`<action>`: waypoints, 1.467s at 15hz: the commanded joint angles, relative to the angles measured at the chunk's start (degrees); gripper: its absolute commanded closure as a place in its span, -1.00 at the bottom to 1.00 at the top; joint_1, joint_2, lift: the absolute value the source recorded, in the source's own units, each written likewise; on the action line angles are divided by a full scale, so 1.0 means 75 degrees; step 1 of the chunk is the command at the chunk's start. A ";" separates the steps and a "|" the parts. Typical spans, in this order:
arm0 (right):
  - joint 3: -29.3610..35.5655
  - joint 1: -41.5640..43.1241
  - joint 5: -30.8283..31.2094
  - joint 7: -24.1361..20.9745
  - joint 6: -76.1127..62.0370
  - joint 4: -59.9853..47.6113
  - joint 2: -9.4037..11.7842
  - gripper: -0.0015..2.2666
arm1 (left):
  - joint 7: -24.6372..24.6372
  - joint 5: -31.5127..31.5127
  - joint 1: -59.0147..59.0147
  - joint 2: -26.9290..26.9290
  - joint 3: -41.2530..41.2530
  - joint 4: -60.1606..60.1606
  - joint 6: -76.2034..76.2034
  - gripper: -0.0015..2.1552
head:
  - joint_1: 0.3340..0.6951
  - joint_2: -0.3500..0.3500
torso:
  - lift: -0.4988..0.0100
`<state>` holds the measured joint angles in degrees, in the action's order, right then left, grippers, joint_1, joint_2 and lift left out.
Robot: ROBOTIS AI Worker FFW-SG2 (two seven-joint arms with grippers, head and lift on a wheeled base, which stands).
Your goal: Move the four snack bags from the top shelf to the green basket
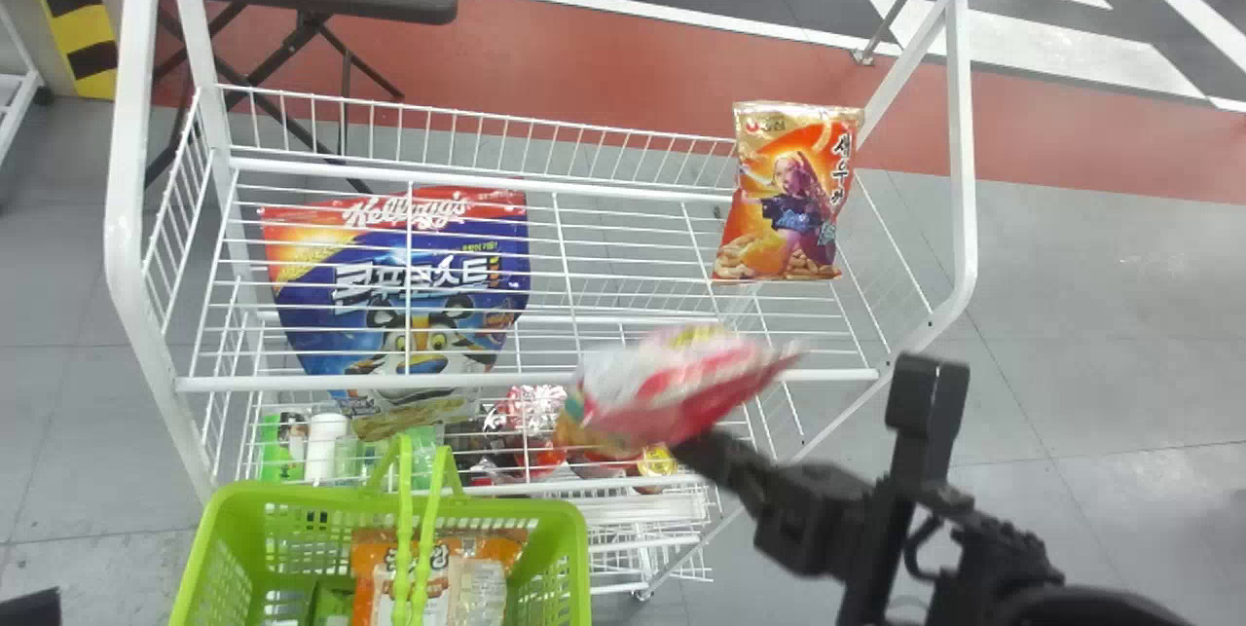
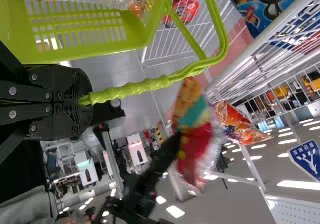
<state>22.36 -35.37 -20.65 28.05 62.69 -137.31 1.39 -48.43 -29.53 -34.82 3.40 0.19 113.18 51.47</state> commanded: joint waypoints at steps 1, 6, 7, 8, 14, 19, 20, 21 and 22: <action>0.0077 -0.0335 -0.0176 0.0244 0.0120 0.0332 -0.0044 0.98 | 0.0000 0.0000 -0.0009 -0.0054 -0.0002 -0.0009 0.0000 0.61 | 1.00 -1.00 | 0.96; -0.0380 -0.0640 -0.0422 0.0607 0.0214 0.0800 -0.0056 0.98 | 0.0000 0.0023 -0.0009 -0.0066 -0.0014 -0.0009 0.0000 0.61 | 1.00 -1.00 | 0.96; -0.0673 -0.0628 -0.0410 0.0607 0.0331 0.0929 -0.0009 0.98 | -0.0011 0.0023 -0.0021 -0.0066 -0.0014 -0.0009 -0.0023 0.61 | 1.00 -1.00 | 0.96; -0.1001 -0.0617 -0.0352 0.0572 0.0331 0.1070 0.0014 0.98 | -0.0011 0.0023 -0.0021 -0.0066 -0.0026 0.0002 -0.0023 0.61 | 1.00 -1.00 | 0.96; -0.2314 -0.0066 0.0023 0.0431 0.0941 0.1714 0.0073 0.98 | -0.0011 0.0023 -0.0080 -0.0066 -0.0026 0.0061 -0.0047 0.61 | 1.00 -0.84 | 0.96; -0.3287 0.0719 0.0258 0.0150 0.0472 0.2347 0.0061 0.98 | -0.0011 0.0047 -0.0080 -0.0066 -0.0061 0.0073 -0.0047 0.61 | 1.00 -0.44 | 0.96; -0.3439 0.0837 0.0258 0.0150 0.0285 0.2523 0.0061 0.97 | -0.0011 0.0047 -0.0080 -0.0054 -0.0061 0.0073 -0.0047 0.61 | 1.00 -0.38 | 0.96; -0.3509 0.0966 0.0269 0.0115 0.0308 0.2675 0.0061 0.67 | 0.0000 0.0047 -0.0080 -0.0043 -0.0073 0.0073 -0.0047 0.61 | 1.00 -0.30 | 0.96; -0.3521 0.1012 0.0328 0.0138 0.0378 0.2722 0.0085 0.20 | 0.0000 0.0047 -0.0080 -0.0019 -0.0084 0.0073 -0.0047 0.61 | 1.00 -0.24 | 0.96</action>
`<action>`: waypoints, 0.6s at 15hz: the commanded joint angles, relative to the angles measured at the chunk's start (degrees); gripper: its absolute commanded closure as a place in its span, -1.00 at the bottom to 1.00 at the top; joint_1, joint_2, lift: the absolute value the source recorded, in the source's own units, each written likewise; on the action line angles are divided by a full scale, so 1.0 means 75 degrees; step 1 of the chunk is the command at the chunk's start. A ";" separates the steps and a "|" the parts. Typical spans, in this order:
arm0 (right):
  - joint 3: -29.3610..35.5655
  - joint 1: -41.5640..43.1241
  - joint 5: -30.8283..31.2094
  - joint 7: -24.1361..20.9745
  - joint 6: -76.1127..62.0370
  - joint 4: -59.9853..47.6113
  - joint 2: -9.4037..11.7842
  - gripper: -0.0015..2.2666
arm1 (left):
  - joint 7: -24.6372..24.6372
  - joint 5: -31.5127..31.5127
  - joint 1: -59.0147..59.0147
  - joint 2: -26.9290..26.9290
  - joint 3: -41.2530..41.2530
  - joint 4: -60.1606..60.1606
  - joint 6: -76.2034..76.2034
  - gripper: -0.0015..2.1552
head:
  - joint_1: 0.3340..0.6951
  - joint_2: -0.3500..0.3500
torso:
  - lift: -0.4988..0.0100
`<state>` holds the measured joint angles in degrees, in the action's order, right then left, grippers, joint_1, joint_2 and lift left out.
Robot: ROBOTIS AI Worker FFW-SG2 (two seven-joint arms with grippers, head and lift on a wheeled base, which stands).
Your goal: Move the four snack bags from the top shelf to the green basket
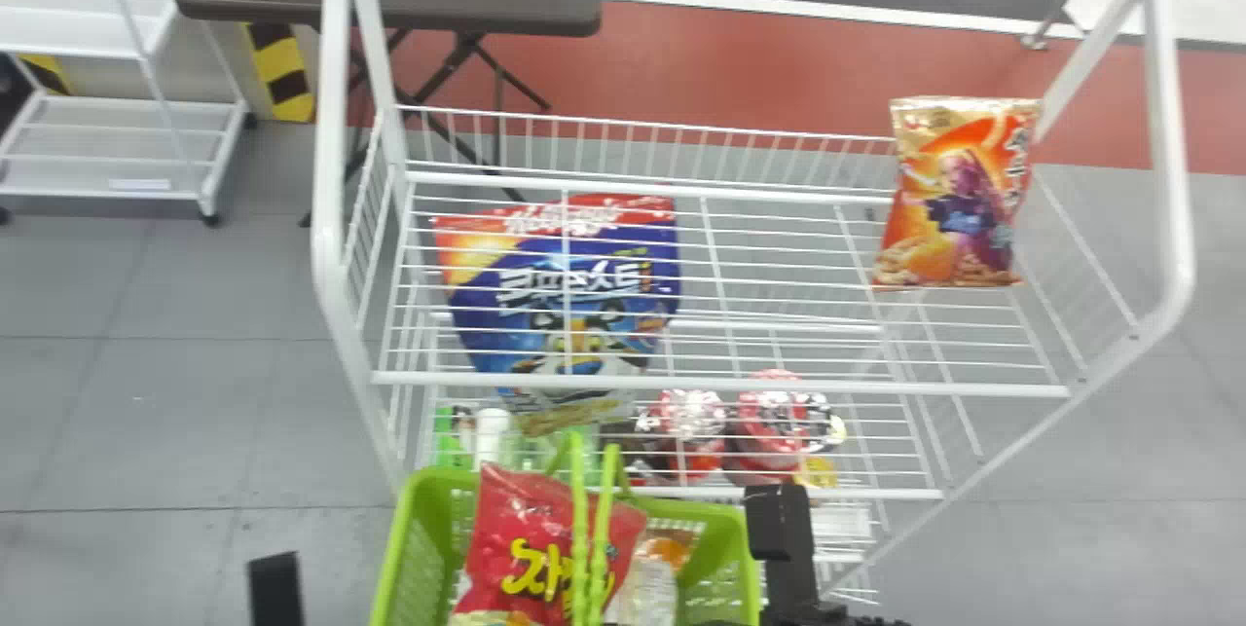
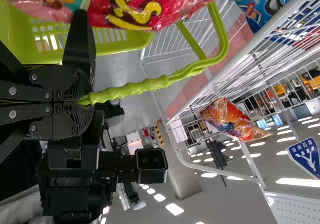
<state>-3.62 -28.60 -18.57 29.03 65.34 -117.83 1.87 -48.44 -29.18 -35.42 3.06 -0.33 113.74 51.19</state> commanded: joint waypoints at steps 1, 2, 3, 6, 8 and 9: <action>-0.0068 0.0110 0.0203 0.0031 0.0026 0.0136 0.0114 -0.87 | 0.0002 0.0000 0.0000 0.0050 -0.0003 -0.0002 0.0014 0.61 | 1.00 -0.19 | 0.96; -0.0045 0.0099 0.0273 0.0078 0.0002 0.0124 0.0184 -1.00 | 0.0002 -0.0024 0.0000 0.0061 0.0033 -0.0002 0.0014 0.61 | 1.00 -0.15 | 0.96; 0.0131 0.0087 0.0297 0.0148 0.0002 0.0113 0.0255 -1.00 | 0.0002 -0.0024 0.0000 0.0073 0.0044 -0.0002 0.0014 0.61 | 1.00 -0.17 | 0.96; 0.0928 0.0063 0.0285 0.0617 -0.0349 -0.0133 0.0372 -0.95 | 0.0014 -0.0024 0.0023 0.0038 0.0044 0.0010 0.0014 0.61 | 1.00 -0.31 | 0.96; 0.1432 0.0063 0.0355 0.0582 -0.1943 -0.0274 0.0360 -0.95 | 0.0026 0.0012 0.0023 -0.0009 0.0033 0.0010 0.0014 0.61 | 1.00 -0.54 | 0.96; 0.1619 0.0110 0.0379 0.0418 -0.2717 -0.0274 0.0348 -0.95 | 0.0037 0.0012 0.0023 -0.0009 0.0033 0.0010 0.0014 0.61 | 1.00 -0.63 | 0.96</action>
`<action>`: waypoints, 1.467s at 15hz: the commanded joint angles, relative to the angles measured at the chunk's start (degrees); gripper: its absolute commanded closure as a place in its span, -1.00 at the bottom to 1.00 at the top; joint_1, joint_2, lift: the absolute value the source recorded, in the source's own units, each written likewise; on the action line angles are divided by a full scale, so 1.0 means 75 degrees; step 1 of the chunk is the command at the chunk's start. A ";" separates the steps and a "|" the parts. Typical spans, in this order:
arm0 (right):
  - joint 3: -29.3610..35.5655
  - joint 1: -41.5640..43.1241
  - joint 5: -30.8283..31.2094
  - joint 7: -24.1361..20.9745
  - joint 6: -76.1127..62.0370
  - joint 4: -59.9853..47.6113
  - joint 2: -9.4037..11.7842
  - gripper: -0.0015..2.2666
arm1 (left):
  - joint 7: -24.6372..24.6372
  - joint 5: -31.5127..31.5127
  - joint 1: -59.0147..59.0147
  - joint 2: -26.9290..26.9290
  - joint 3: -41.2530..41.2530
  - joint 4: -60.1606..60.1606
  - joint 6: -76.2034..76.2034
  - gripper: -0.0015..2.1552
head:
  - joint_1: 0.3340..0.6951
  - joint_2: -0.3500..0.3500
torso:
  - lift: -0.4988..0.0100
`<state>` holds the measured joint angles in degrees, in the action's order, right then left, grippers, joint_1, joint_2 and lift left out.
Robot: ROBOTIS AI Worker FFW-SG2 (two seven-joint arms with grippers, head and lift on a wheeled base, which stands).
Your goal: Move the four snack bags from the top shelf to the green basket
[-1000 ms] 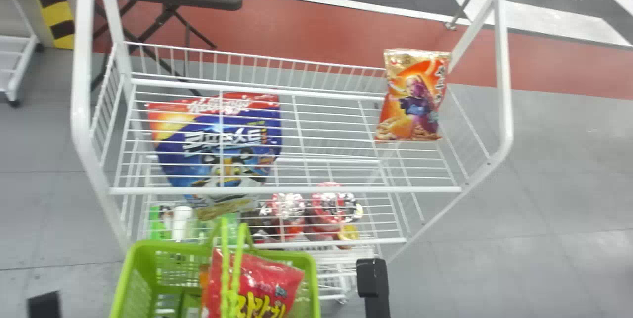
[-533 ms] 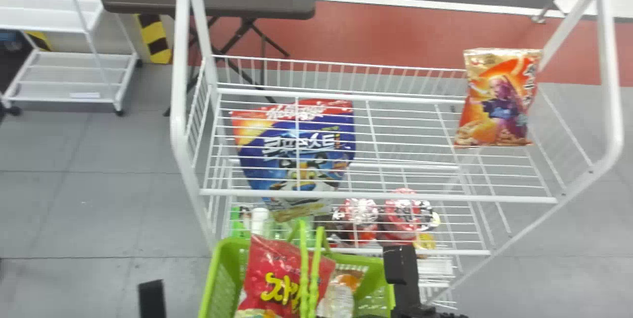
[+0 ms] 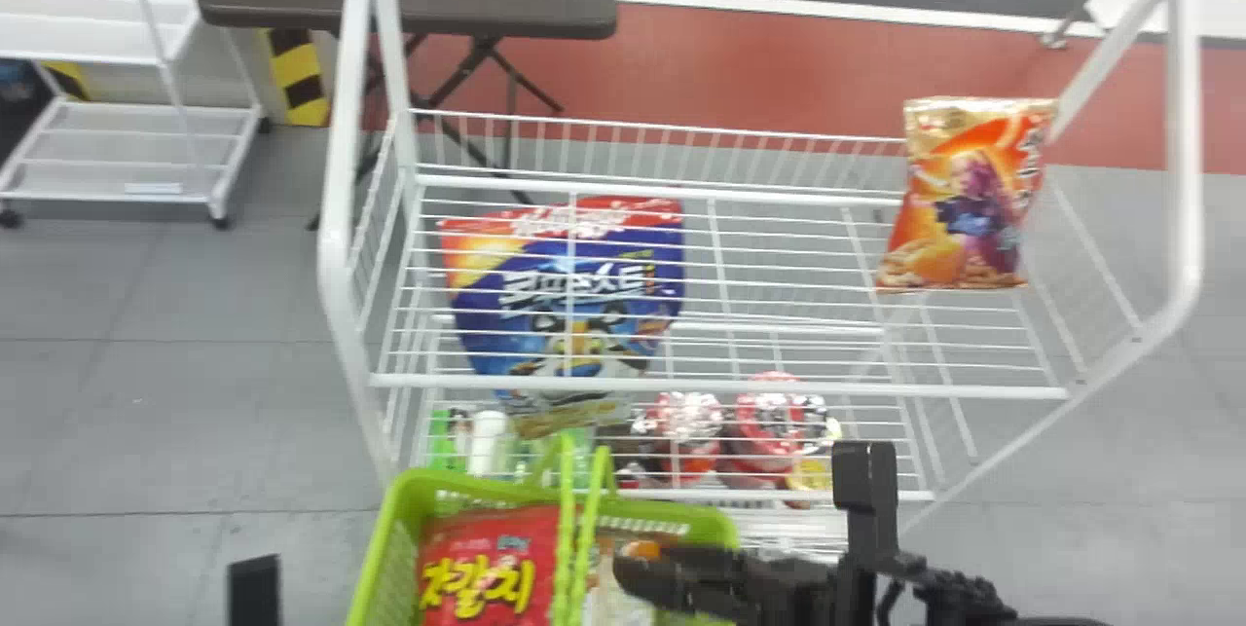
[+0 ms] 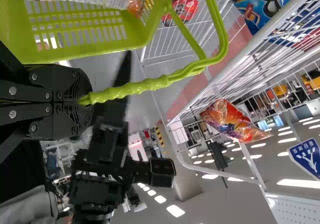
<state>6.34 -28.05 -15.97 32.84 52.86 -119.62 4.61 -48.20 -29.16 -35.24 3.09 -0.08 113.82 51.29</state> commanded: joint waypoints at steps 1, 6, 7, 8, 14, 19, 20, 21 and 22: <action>0.0503 0.0189 0.0079 -0.0382 -0.1803 -0.0024 -0.0064 -0.95 | 0.0005 0.0033 0.0000 -0.0025 -0.0001 0.0000 0.0000 0.61 | 1.00 -0.70 | 0.96; 0.0749 0.1572 0.1051 -0.2222 -0.4873 0.1054 -0.0134 -0.94 | 0.0040 0.0056 0.0012 -0.0014 -0.0025 -0.0035 0.0000 0.61 | 1.00 -1.00 | 0.96; 0.0890 0.1958 0.1063 -0.2597 -0.5342 0.1500 -0.0146 -0.94 | 0.0052 0.0068 0.0012 -0.0014 -0.0025 -0.0035 0.0000 0.61 | 1.00 -1.00 | 0.96; 0.1042 0.2333 0.1098 -0.2925 -0.5366 0.1839 -0.0134 -0.94 | 0.0052 0.0068 0.0012 -0.0002 -0.0013 -0.0035 0.0000 0.61 | 1.00 -1.00 | 0.96; 0.2026 0.4068 0.1989 -0.2961 -0.5131 0.3843 -0.0005 -0.92 | 0.0063 0.0045 0.0094 0.0068 -0.0025 -0.0106 0.0000 0.61 | 1.00 -1.00 | 0.96; 0.2015 0.4853 0.2352 -0.2480 -0.3303 0.4476 0.0393 -0.37 | 0.0063 0.0056 0.0117 0.0068 -0.0048 -0.0141 0.0000 0.61 | 1.00 -1.00 | 0.96; 0.2050 0.4888 0.2352 -0.2199 -0.2975 0.4476 0.0393 0.25 | 0.0063 0.0056 0.0117 0.0068 -0.0048 -0.0141 0.0000 0.61 | 1.00 -1.00 | 0.96; 0.2073 0.4876 0.2293 -0.2070 -0.2530 0.4441 0.0393 0.96 | 0.0063 0.0056 0.0117 0.0068 -0.0048 -0.0141 0.0000 0.61 | 1.00 -1.00 | 0.96; 0.2097 0.4747 0.2153 -0.1918 -0.2717 0.4359 0.0393 0.98 | 0.0063 0.0045 0.0117 0.0068 -0.0036 -0.0141 0.0000 0.61 | 1.00 -1.00 | 0.96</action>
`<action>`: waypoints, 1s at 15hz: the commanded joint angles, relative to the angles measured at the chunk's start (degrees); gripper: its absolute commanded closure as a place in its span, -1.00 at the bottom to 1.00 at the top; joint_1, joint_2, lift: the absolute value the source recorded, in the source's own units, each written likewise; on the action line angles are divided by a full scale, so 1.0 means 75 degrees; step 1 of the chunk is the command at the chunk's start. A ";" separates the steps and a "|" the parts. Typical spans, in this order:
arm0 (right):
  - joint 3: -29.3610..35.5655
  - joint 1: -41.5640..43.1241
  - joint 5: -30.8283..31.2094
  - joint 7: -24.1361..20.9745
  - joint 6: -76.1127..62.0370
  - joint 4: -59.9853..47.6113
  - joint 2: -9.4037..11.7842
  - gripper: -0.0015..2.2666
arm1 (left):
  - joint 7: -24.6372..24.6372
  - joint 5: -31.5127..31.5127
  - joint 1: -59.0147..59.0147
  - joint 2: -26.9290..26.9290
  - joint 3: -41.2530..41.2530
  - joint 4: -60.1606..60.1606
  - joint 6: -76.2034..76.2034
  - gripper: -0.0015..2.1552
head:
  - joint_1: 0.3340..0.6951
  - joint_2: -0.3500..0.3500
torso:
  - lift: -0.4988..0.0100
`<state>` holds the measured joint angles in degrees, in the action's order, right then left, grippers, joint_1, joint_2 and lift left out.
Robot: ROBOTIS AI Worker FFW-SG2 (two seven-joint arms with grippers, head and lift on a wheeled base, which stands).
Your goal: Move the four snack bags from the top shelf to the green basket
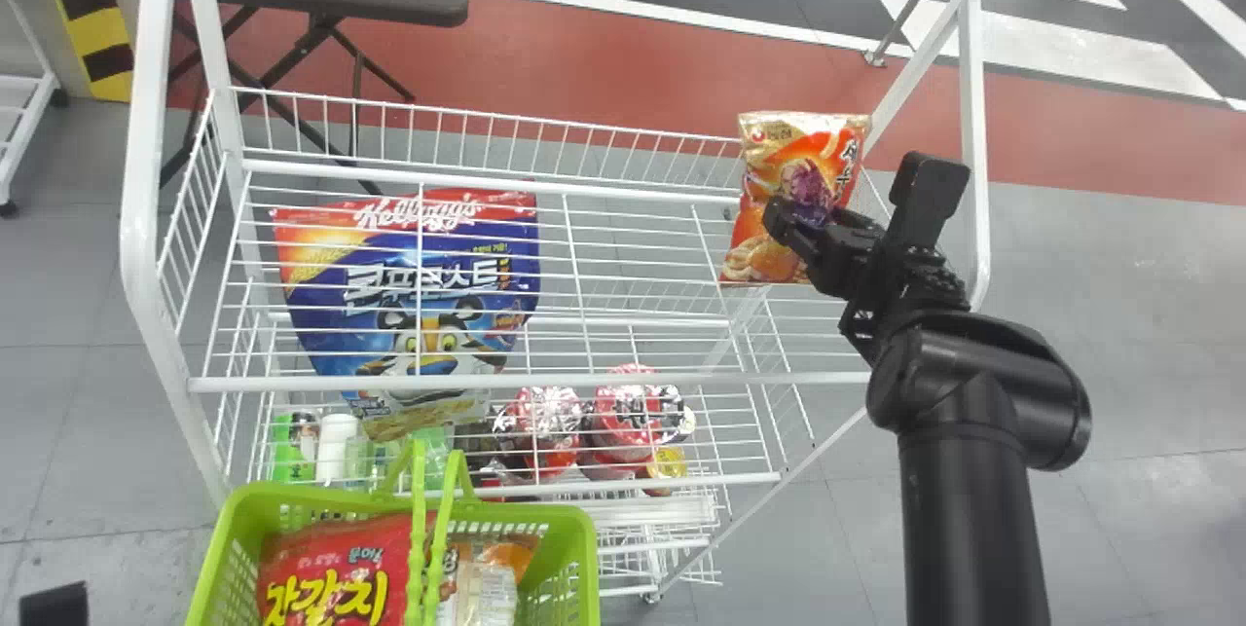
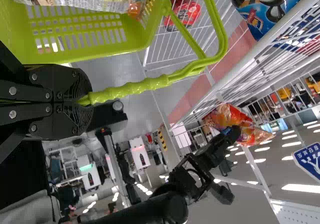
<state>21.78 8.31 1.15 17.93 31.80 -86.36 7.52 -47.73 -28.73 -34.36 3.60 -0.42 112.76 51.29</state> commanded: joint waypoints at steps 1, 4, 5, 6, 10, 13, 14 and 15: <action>0.0085 -0.0229 -0.0188 0.0071 -0.0050 -0.0251 -0.0018 0.98 | 0.0000 -0.0012 0.0000 0.0000 0.0009 0.0000 0.0000 0.61 | 1.00 -1.00 | 0.96; 0.0307 -0.0674 -0.0376 0.0036 -0.0284 -0.1200 -0.0335 0.98 | 0.0000 -0.0012 -0.0012 0.0000 -0.0003 0.0000 0.0000 0.61 | 1.00 -1.00 | 0.96; 0.0342 -0.0908 -0.0587 0.0001 -0.0284 -0.1610 -0.0370 0.98 | -0.0011 -0.0012 -0.0012 0.0000 -0.0003 0.0000 0.0000 0.61 | 1.00 -1.00 | 0.96; 0.0354 -0.1201 -0.0810 -0.0011 -0.0260 -0.2114 -0.0417 0.98 | -0.0011 -0.0012 -0.0012 0.0000 0.0009 0.0012 0.0000 0.61 | 1.00 -1.00 | 0.96; 0.0542 -0.2491 -0.1876 0.0001 0.1169 -0.4704 -0.0604 0.98 | -0.0023 -0.0024 -0.0059 -0.0023 0.0009 0.0082 0.0000 0.61 | 1.00 -1.00 | 0.96; 0.0952 -0.3873 -0.3060 0.0129 0.2365 -0.6637 -0.0956 0.98 | -0.0046 -0.0024 -0.0106 -0.0023 0.0044 0.0152 0.0000 0.61 | 1.00 -1.00 | 0.96; 0.1022 -0.4389 -0.3446 0.0165 0.2435 -0.7012 -0.1009 0.98 | -0.0046 -0.0024 -0.0129 -0.0023 0.0067 0.0199 0.0000 0.61 | 1.00 -1.00 | 0.96; 0.1022 -0.4916 -0.3763 0.0176 0.2458 -0.7270 -0.1009 0.98 | -0.0046 -0.0024 -0.0141 -0.0023 0.0091 0.0234 0.0000 0.61 | 1.00 -1.00 | 0.96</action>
<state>29.03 -23.08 -23.29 19.23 49.47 -137.39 0.32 -48.08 -28.91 -35.23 3.41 0.05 114.12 51.29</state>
